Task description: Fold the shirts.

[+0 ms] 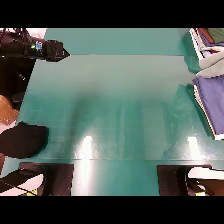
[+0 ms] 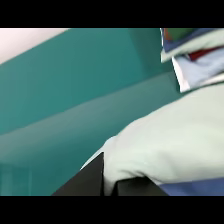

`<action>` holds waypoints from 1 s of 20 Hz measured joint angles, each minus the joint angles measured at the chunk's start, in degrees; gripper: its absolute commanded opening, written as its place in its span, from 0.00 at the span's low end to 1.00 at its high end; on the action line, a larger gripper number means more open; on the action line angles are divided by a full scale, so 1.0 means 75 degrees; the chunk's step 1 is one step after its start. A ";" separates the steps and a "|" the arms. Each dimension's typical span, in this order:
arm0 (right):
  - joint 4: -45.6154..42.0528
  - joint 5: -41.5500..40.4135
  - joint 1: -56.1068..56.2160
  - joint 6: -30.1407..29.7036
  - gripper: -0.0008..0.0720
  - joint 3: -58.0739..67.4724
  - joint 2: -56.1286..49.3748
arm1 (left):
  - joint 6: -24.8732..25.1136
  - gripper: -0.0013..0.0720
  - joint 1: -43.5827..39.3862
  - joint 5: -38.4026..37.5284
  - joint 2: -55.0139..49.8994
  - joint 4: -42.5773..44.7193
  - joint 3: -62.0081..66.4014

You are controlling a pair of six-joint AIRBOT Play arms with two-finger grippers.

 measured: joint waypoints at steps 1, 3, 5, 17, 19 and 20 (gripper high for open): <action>-0.0070 0.0172 -0.0119 0.0000 0.04 -0.0248 0.0169 | 0.0003 0.05 0.0000 -0.0026 0.0000 0.0000 0.0000; -0.0385 0.0522 -0.0385 0.0006 0.04 -0.0842 0.0545 | 0.0009 0.05 0.0000 -0.0047 0.0000 0.0000 0.0000; -0.0807 0.0851 -0.0694 0.0061 0.04 -0.1562 0.0944 | 0.0035 0.05 0.0000 -0.0055 0.0000 0.0006 0.0000; -0.2081 0.1329 -0.2897 0.0443 0.80 -0.5158 0.2608 | 0.0256 0.06 0.0000 -0.0090 0.0000 0.0017 0.0000; -0.1358 0.1113 -0.2801 0.0440 0.80 -0.5266 0.2795 | 0.0262 0.06 0.0000 -0.0087 0.0000 0.0017 0.0000; -0.0950 0.0997 -0.2588 0.0440 0.80 -0.5304 0.2891 | 0.0265 0.06 0.0000 -0.0070 0.0000 0.0015 0.0000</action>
